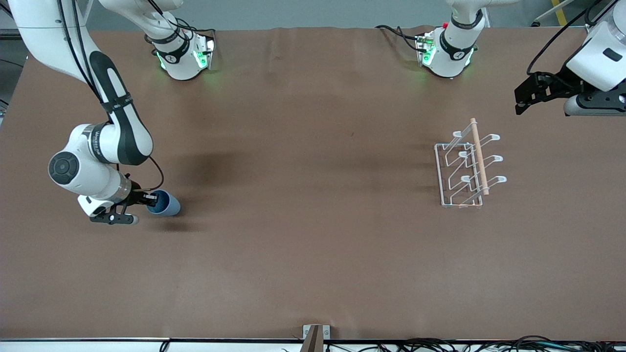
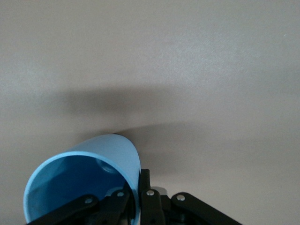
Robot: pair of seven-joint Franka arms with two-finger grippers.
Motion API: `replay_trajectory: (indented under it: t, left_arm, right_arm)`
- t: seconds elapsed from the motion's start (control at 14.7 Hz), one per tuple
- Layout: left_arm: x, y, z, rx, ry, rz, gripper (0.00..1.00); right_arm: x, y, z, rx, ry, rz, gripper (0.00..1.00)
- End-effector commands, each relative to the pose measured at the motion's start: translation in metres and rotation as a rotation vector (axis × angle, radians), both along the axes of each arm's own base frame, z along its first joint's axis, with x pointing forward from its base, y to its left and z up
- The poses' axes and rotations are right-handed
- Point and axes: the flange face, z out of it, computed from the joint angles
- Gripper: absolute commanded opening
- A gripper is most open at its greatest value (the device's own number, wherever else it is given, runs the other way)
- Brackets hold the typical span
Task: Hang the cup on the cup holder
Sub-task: 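Lift the blue cup with the right gripper while the left gripper approaches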
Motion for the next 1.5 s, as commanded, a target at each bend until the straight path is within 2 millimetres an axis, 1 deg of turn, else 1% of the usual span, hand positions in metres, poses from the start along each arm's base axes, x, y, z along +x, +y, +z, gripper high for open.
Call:
replay_trajectory:
  t: [0.0, 0.07, 0.14, 0.27, 0.34, 0.41, 0.48, 0.54, 0.61, 0.68, 0.75, 0.82, 0.89, 0.95, 1.02, 1.09, 1.23, 1.29, 1.36, 1.43]
  left_arm:
    - [0.001, 0.0, 0.006, 0.004, 0.001, -0.005, 1.0]
    - [0.002, 0.001, 0.005, 0.005, 0.001, -0.005, 1.0]
    - [0.002, 0.0, 0.004, 0.005, 0.003, -0.007, 1.0]
    - [0.005, -0.007, -0.002, 0.002, 0.01, -0.006, 1.0]
    - [0.005, -0.011, -0.001, 0.003, 0.008, -0.013, 1.0]
    - [0.005, -0.012, -0.001, 0.002, 0.007, -0.015, 1.0]
    - [0.004, -0.013, 0.001, -0.001, 0.003, -0.02, 1.0]
    - [0.005, -0.016, -0.001, -0.002, 0.008, -0.03, 1.0]
    - [0.006, -0.021, -0.005, -0.015, 0.016, -0.044, 1.0]
    - [0.005, -0.027, -0.005, -0.021, 0.017, -0.058, 1.0]
    - [0.003, -0.039, -0.005, -0.019, 0.017, -0.079, 1.0]
    - [0.001, -0.049, -0.003, -0.019, 0.011, -0.098, 1.0]
    - [0.001, -0.059, 0.001, -0.025, 0.003, -0.115, 1.0]
    - [0.001, -0.077, -0.004, -0.028, 0.012, -0.141, 1.0]
    - [-0.003, -0.1, -0.007, -0.028, 0.015, -0.18, 1.0]
    - [-0.008, -0.121, -0.005, -0.033, 0.012, -0.222, 1.0]
    - [-0.023, -0.168, 0.006, -0.052, -0.024, -0.315, 1.0]
    - [-0.03, -0.19, 0.009, -0.064, -0.05, -0.375, 1.0]
    - [-0.035, -0.211, 0.009, -0.079, -0.073, -0.415, 1.0]
    - [-0.044, -0.234, 0.01, -0.094, -0.098, -0.458, 1.0]
  right_arm:
    - [-0.004, 0.021, 0.037, 0.039, 0.007, 0.018, 0.03]
    - [-0.005, 0.033, 0.059, 0.091, 0.002, -0.005, 0.03]
    - [-0.005, 0.051, 0.082, 0.146, -0.001, -0.011, 0.03]
    - [-0.006, 0.094, 0.125, 0.269, 0.035, -0.011, 0.03]
    - [-0.005, 0.11, 0.144, 0.335, 0.041, -0.016, 0.02]
    - [-0.008, 0.126, 0.157, 0.415, 0.059, -0.025, 0.02]
    - [-0.011, 0.142, 0.166, 0.496, 0.08, -0.04, 0.02]
    - [-0.015, 0.162, 0.174, 0.591, 0.101, -0.057, 0.02]
    - [-0.018, 0.176, 0.178, 0.691, 0.137, -0.087, 0.01]
    - [-0.023, 0.194, 0.182, 0.778, 0.165, -0.101, 0.01]
    - [-0.029, 0.221, 0.186, 0.852, 0.187, -0.099, 0.01]
    - [-0.037, 0.245, 0.189, 0.889, 0.2, -0.083, 0.01]
    - [-0.043, 0.265, 0.192, 0.913, 0.207, -0.052, 0.0]
    - [-0.046, 0.278, 0.195, 0.949, 0.203, -0.002, 0.0]
    - [-0.052, 0.29, 0.196, 0.984, 0.199, 0.049, 0.0]
    - [-0.058, 0.3, 0.197, 1.011, 0.198, 0.105, 0.0]
    - [-0.067, 0.316, 0.195, 1.053, 0.203, 0.173, 0.0]
    - [-0.068, 0.322, 0.192, 1.088, 0.215, 0.17, 0.0]
    - [-0.07, 0.327, 0.191, 1.133, 0.235, 0.155, 0.0]
    - [-0.069, 0.327, 0.192, 1.168, 0.25, 0.143, 0.0]
